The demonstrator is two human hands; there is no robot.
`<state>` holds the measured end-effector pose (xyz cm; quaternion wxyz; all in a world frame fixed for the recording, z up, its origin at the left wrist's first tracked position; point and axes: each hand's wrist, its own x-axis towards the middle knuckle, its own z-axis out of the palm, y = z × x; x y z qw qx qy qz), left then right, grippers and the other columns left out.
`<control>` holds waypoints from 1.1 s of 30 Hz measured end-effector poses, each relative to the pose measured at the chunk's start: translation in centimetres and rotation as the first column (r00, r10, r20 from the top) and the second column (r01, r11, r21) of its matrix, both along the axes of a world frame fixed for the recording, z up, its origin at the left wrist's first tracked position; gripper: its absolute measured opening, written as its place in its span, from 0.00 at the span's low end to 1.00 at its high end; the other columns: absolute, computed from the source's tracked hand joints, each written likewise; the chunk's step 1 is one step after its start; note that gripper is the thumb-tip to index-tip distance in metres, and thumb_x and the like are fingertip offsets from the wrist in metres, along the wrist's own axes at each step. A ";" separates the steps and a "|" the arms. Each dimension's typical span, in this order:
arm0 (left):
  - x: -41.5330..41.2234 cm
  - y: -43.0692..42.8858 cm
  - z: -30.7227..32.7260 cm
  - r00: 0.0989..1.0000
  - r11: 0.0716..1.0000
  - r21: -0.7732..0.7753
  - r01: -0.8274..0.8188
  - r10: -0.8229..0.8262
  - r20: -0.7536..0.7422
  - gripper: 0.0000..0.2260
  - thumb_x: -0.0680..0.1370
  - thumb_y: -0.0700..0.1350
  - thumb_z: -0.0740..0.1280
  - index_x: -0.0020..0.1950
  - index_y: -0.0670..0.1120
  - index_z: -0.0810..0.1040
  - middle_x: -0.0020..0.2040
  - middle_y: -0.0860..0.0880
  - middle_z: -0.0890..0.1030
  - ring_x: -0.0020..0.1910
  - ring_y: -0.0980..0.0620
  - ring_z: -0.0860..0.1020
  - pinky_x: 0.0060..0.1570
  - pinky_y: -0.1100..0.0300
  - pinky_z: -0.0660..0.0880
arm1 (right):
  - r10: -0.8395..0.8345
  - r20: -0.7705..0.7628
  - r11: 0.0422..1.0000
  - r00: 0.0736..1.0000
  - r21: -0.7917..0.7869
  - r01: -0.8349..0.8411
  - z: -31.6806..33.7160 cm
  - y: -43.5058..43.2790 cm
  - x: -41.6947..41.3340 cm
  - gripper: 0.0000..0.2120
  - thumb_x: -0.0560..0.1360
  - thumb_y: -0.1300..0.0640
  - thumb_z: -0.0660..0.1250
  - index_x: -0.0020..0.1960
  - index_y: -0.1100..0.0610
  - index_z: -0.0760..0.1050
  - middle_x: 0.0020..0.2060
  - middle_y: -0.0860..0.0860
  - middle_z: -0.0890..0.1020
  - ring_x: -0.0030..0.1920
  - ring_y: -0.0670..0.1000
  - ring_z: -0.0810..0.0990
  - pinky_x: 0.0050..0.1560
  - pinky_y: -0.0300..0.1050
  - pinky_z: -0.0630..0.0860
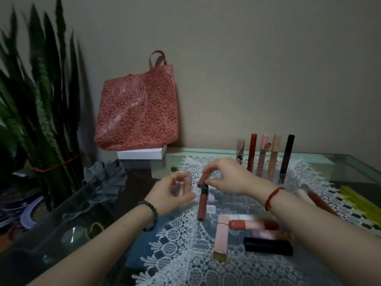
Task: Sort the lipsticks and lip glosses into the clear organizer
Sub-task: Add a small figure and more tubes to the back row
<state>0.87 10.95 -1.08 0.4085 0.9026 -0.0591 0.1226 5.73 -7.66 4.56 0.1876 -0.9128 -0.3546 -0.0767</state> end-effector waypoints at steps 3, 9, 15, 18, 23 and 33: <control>-0.2 -1.6 -0.7 0.999 0.982 0.188 -0.022 0.026 -0.020 0.42 0.58 0.68 0.67 0.69 0.54 0.62 0.65 0.52 0.70 0.65 0.52 0.67 0.67 0.53 0.63 | -0.052 0.078 0.990 0.996 -0.130 0.062 -0.4 0.6 0.8 0.11 0.73 0.53 0.64 0.54 0.52 0.78 0.51 0.49 0.81 0.52 0.49 0.77 0.56 0.48 0.74; 0.3 -3.4 -2.0 0.999 0.921 0.388 -0.018 0.030 -0.024 0.46 0.62 0.68 0.65 0.73 0.57 0.47 0.75 0.52 0.47 0.74 0.49 0.43 0.72 0.49 0.49 | -0.086 0.231 0.888 0.969 -0.424 0.180 -0.3 2.4 2.1 0.08 0.74 0.57 0.61 0.51 0.57 0.76 0.49 0.54 0.80 0.49 0.54 0.77 0.48 0.47 0.75; 0.7 -3.6 -2.3 0.999 0.908 0.419 -0.025 0.042 -0.032 0.43 0.64 0.67 0.65 0.72 0.59 0.48 0.75 0.52 0.43 0.73 0.49 0.40 0.72 0.49 0.47 | -0.148 0.195 0.719 0.970 -0.651 0.241 -0.5 4.5 2.9 0.10 0.77 0.54 0.58 0.55 0.56 0.73 0.56 0.53 0.78 0.59 0.55 0.74 0.60 0.52 0.64; 0.7 -3.5 -2.3 0.999 0.909 0.416 -0.022 0.041 -0.036 0.41 0.64 0.66 0.65 0.72 0.59 0.49 0.75 0.52 0.43 0.73 0.49 0.39 0.72 0.49 0.46 | -0.225 0.090 0.697 0.970 -0.682 0.224 -0.9 4.8 3.2 0.13 0.76 0.56 0.56 0.58 0.56 0.73 0.58 0.53 0.77 0.62 0.55 0.72 0.67 0.63 0.53; 0.7 -3.7 -2.2 0.998 0.905 0.425 -0.015 0.043 -0.056 0.41 0.64 0.67 0.65 0.72 0.60 0.49 0.75 0.51 0.42 0.73 0.49 0.38 0.71 0.48 0.45 | -0.287 0.014 0.769 0.958 -0.593 0.239 -1.0 4.5 3.4 0.15 0.77 0.51 0.55 0.57 0.57 0.74 0.57 0.53 0.78 0.62 0.55 0.72 0.67 0.70 0.42; 0.4 -3.7 -2.1 0.998 0.880 0.475 -0.019 0.043 -0.039 0.46 0.61 0.71 0.63 0.73 0.53 0.53 0.75 0.51 0.43 0.73 0.48 0.40 0.71 0.46 0.51 | -0.126 -0.093 0.983 0.988 0.118 0.137 0.3 2.3 2.3 0.18 0.72 0.58 0.66 0.60 0.60 0.74 0.49 0.54 0.81 0.47 0.48 0.79 0.49 0.36 0.73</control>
